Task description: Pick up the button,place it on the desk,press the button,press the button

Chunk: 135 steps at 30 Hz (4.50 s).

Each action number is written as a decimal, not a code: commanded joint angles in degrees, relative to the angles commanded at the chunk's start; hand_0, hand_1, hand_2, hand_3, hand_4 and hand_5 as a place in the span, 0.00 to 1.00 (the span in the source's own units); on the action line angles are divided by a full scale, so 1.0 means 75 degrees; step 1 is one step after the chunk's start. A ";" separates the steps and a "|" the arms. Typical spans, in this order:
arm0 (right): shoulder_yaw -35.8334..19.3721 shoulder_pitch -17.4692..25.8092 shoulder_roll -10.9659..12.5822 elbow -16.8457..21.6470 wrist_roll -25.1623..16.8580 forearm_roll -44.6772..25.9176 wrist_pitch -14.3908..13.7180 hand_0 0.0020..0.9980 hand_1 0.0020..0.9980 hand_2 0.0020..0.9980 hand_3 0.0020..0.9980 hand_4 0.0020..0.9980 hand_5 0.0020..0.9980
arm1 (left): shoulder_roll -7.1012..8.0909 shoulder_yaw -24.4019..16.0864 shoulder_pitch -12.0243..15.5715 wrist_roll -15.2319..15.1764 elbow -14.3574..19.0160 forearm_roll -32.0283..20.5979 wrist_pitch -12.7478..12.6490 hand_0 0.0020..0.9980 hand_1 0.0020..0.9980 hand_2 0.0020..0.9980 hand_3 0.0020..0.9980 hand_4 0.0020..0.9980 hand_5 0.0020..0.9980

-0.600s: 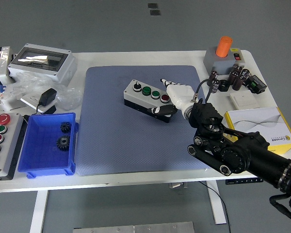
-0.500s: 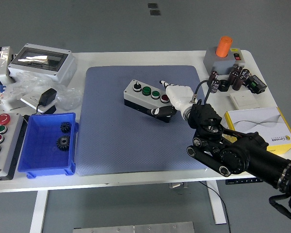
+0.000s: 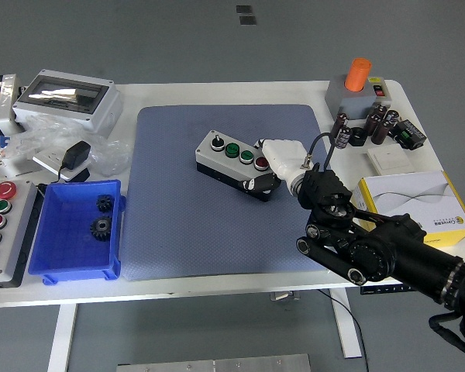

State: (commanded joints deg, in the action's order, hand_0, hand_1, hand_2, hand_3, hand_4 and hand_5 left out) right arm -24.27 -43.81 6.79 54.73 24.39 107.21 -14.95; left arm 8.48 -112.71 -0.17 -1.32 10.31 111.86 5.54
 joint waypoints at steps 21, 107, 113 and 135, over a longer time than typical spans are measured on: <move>0.0118 0.0571 0.1608 0.2359 -0.2581 0.0104 -0.0076 0.22 0.40 0.37 0.37 0.51 0.00 | -0.0064 -0.0005 0.0259 0.0359 0.0000 -0.0127 -0.0265 0.73 0.74 0.59 0.60 0.50 0.17; 0.0151 -0.0056 0.3251 0.5061 -0.1559 0.1320 0.2660 0.49 0.31 0.34 0.72 0.00 0.00 | -0.0126 -0.0420 0.0236 0.0044 0.0000 0.0203 -0.0106 0.73 0.74 0.59 0.60 0.52 0.20; 0.0372 -0.0178 0.3060 0.5022 -0.1536 0.1247 0.2654 0.50 0.31 0.36 0.72 0.00 0.00 | -0.0131 -0.0430 0.0229 0.0044 0.0000 0.0220 -0.0101 0.73 0.74 0.59 0.60 0.52 0.20; 0.1033 -0.0343 0.2613 0.4317 -0.1307 0.1268 0.2778 0.50 0.31 0.36 0.72 0.00 0.00 | -0.0111 -0.0396 0.0221 -0.0042 0.0000 0.0186 -0.0112 0.74 0.74 0.60 0.59 0.52 0.21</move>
State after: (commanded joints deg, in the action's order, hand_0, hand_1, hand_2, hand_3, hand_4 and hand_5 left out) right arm -16.53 -46.38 26.38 87.10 14.58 116.72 5.89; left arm 7.65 -115.68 1.48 -1.64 10.31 113.26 4.69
